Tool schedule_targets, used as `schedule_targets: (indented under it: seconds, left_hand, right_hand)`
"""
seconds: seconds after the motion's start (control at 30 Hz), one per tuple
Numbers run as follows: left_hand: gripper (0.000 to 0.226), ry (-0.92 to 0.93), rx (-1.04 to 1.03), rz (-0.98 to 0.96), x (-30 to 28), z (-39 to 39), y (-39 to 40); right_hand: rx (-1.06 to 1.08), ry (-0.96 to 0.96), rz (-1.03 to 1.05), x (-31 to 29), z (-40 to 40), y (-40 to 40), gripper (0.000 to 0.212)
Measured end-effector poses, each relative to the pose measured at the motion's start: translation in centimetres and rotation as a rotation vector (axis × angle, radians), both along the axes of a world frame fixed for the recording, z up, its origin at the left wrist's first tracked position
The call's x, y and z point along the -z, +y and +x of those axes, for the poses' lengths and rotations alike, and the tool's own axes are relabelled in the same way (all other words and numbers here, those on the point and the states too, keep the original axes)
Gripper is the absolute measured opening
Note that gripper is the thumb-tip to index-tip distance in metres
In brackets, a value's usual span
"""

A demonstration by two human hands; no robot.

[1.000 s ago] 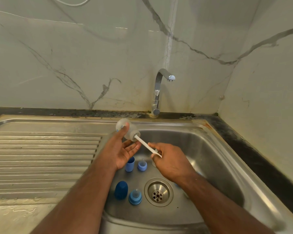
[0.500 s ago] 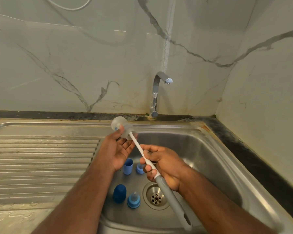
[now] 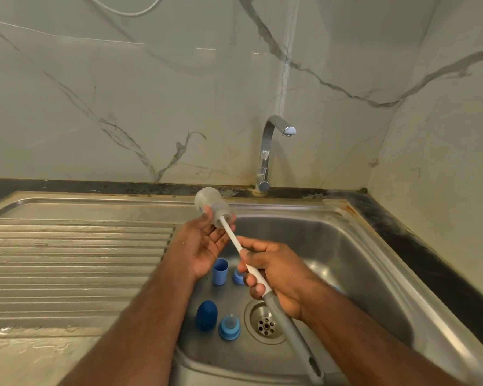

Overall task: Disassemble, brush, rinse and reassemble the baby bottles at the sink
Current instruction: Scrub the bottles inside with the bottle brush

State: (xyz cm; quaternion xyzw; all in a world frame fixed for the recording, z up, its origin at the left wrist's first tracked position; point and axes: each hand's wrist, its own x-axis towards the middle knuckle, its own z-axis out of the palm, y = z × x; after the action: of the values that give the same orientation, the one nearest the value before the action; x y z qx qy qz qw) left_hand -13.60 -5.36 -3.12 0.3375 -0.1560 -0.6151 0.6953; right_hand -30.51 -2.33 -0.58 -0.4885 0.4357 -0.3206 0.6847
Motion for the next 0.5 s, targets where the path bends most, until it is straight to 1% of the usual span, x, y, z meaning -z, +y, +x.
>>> schedule_targets:
  seconds: [0.03,0.1,0.13,0.17,0.23,0.3,0.43,0.5]
  left_hand:
    - [0.037,0.0,-0.006,0.002,0.0,0.1,0.0]
    - [0.035,-0.004,-0.027,0.023,0.2,0.3,-0.2]
    - [0.034,-0.009,-0.034,0.033,0.3,0.4,-0.3]
    - [0.034,-0.014,-0.037,0.039,0.3,0.4,-0.4]
    - [0.032,-0.013,-0.044,0.039,0.3,0.4,-0.4]
    - [0.031,-0.016,-0.057,0.041,0.4,0.2,-0.4]
    - [0.033,-0.097,-0.085,0.04,0.6,-0.3,-0.3]
    - [0.033,-0.127,-0.095,0.036,0.6,-0.6,-0.3]
  right_hand:
    - [-0.027,0.113,-0.114,0.2,-0.1,-0.2,0.038]
    - [-0.061,0.569,-0.509,0.4,-0.5,-0.7,0.043]
    - [-0.065,0.765,-0.683,0.5,-0.7,-0.9,0.045]
    - [-0.072,0.909,-0.8,0.6,-1.0,-1.1,0.046]
    - [-0.058,1.088,-0.961,0.6,-1.2,-1.0,0.051]
    - [-0.05,1.224,-1.062,0.4,-0.9,-0.6,0.056]
    - [-0.073,1.443,-1.132,-0.2,-0.1,-0.4,0.073]
    - [-0.093,1.517,-1.129,-0.5,0.1,-0.6,0.079]
